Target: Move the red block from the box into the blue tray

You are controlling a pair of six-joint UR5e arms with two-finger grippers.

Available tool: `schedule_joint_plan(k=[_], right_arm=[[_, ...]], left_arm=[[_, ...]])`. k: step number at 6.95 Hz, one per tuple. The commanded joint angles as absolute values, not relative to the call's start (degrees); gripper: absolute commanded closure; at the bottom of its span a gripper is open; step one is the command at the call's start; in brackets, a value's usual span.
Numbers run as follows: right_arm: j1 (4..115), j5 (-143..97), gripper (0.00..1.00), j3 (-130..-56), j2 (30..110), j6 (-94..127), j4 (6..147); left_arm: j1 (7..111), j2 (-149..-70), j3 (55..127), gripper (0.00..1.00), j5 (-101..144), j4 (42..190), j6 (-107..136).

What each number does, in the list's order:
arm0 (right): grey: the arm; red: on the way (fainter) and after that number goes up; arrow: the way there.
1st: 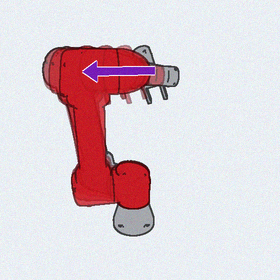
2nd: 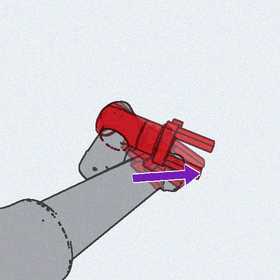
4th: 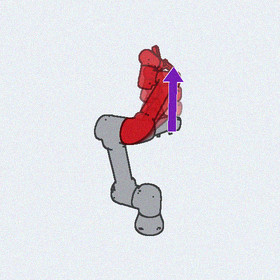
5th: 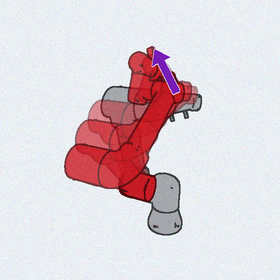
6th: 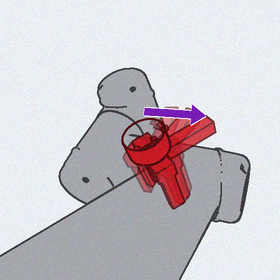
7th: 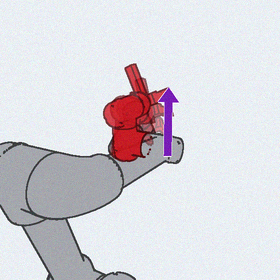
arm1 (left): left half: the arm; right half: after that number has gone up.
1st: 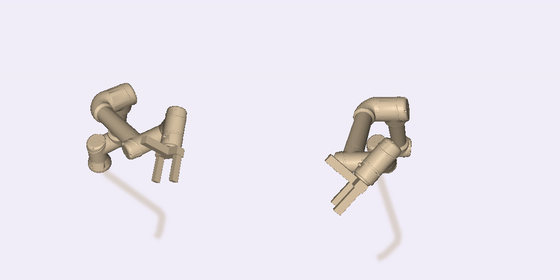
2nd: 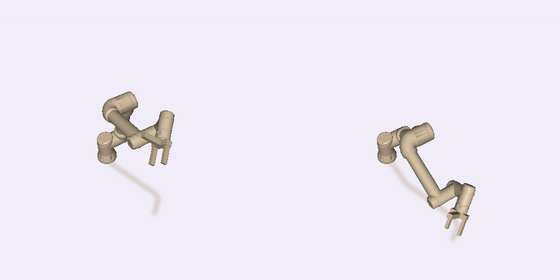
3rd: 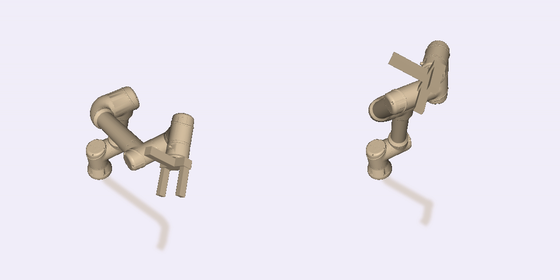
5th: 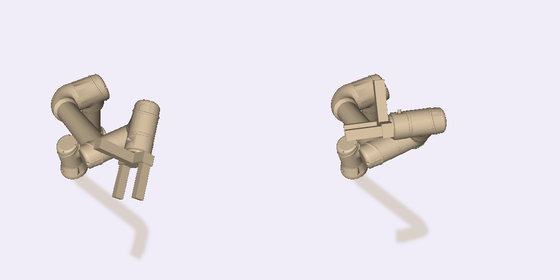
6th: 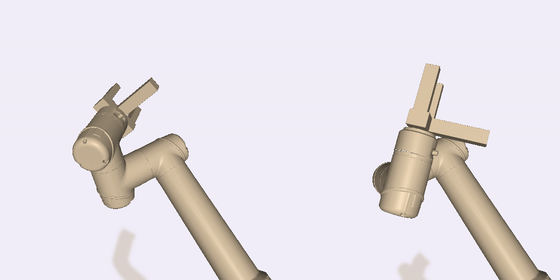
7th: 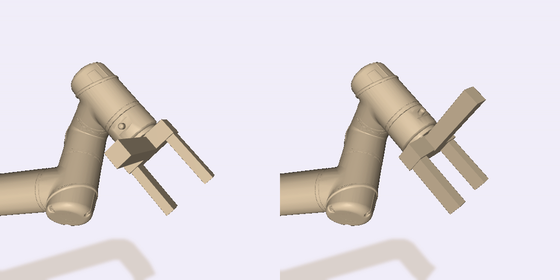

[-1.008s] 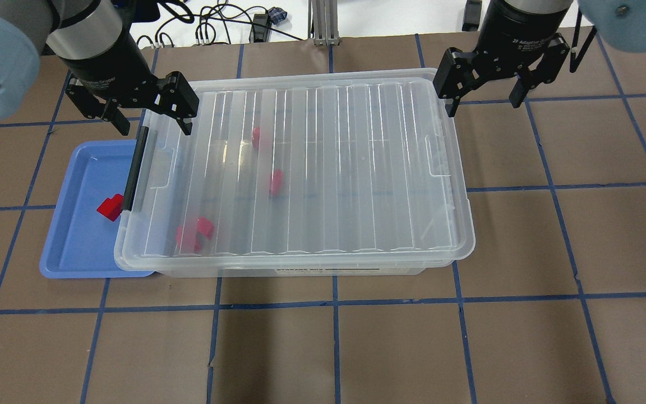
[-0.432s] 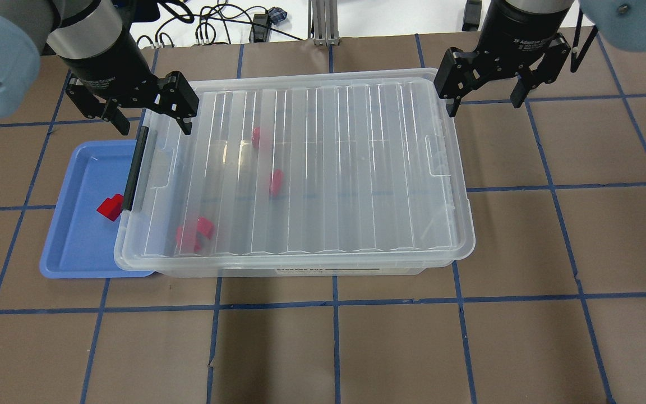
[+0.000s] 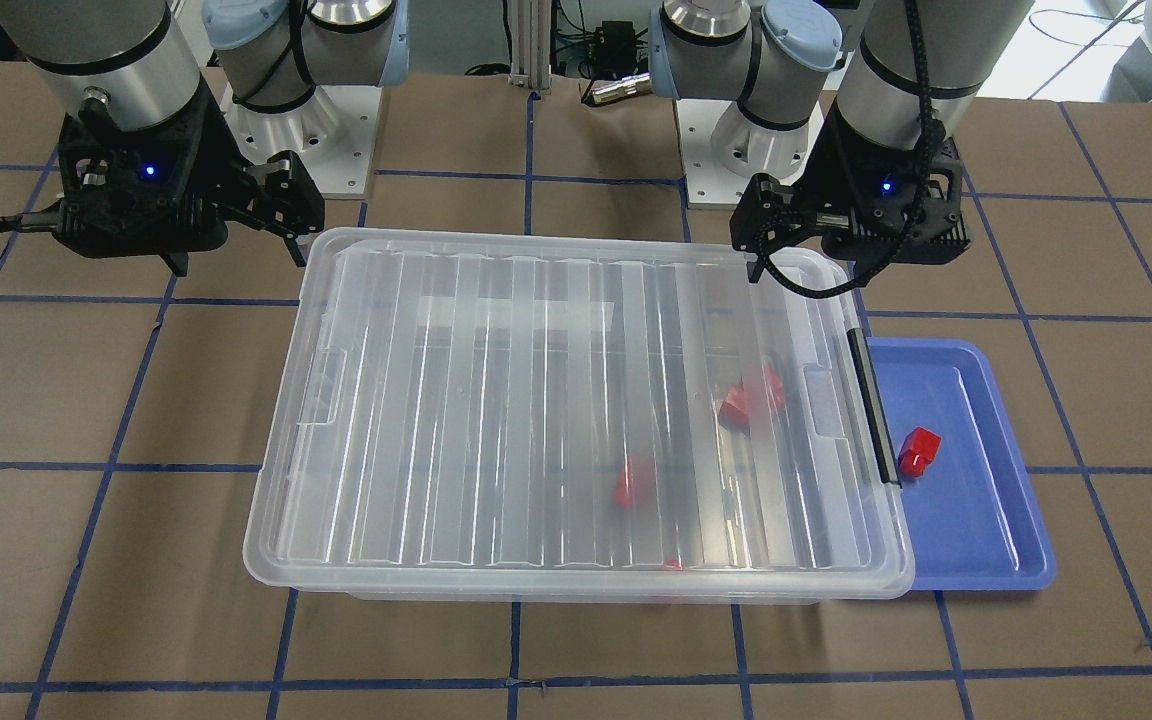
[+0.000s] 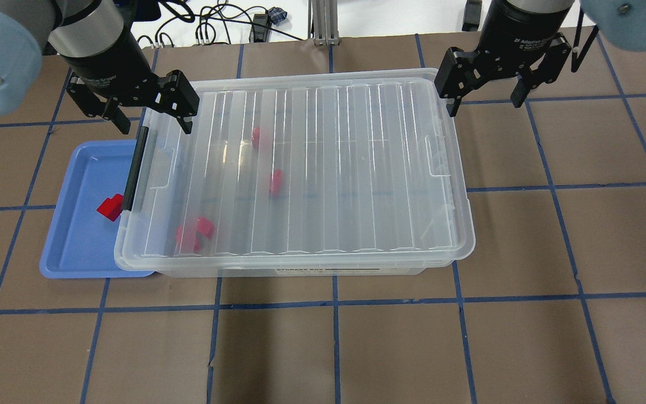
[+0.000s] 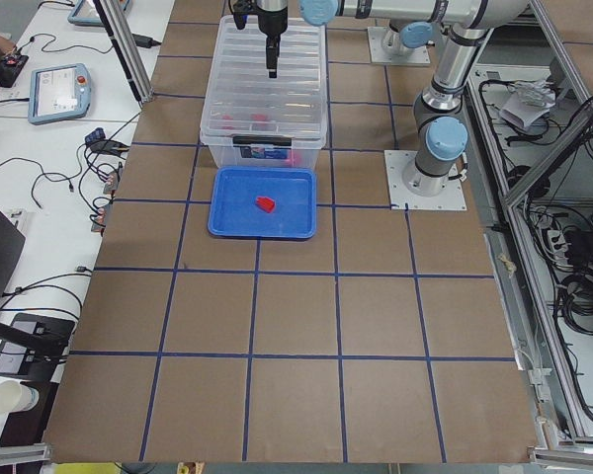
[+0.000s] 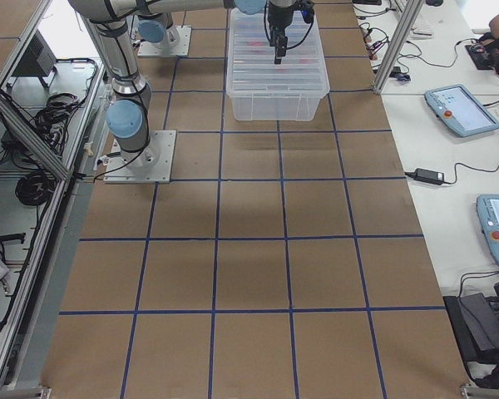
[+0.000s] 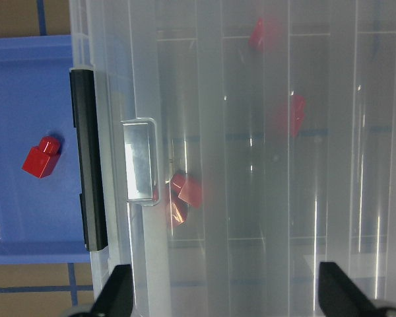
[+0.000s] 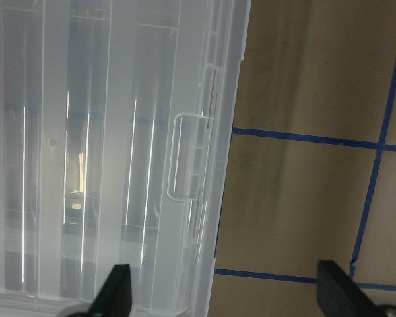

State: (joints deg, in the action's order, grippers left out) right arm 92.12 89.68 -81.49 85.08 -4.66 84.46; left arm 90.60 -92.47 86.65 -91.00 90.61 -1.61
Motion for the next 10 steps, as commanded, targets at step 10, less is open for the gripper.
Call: schedule_joint_plan(k=[10], right_arm=[[92.1, 89.6, 0.00, -81.6, 85.1, -4.7, 84.6]], left_arm=[[90.7, -92.7, 87.2, 0.00, -91.1, 91.3, -1.4]])
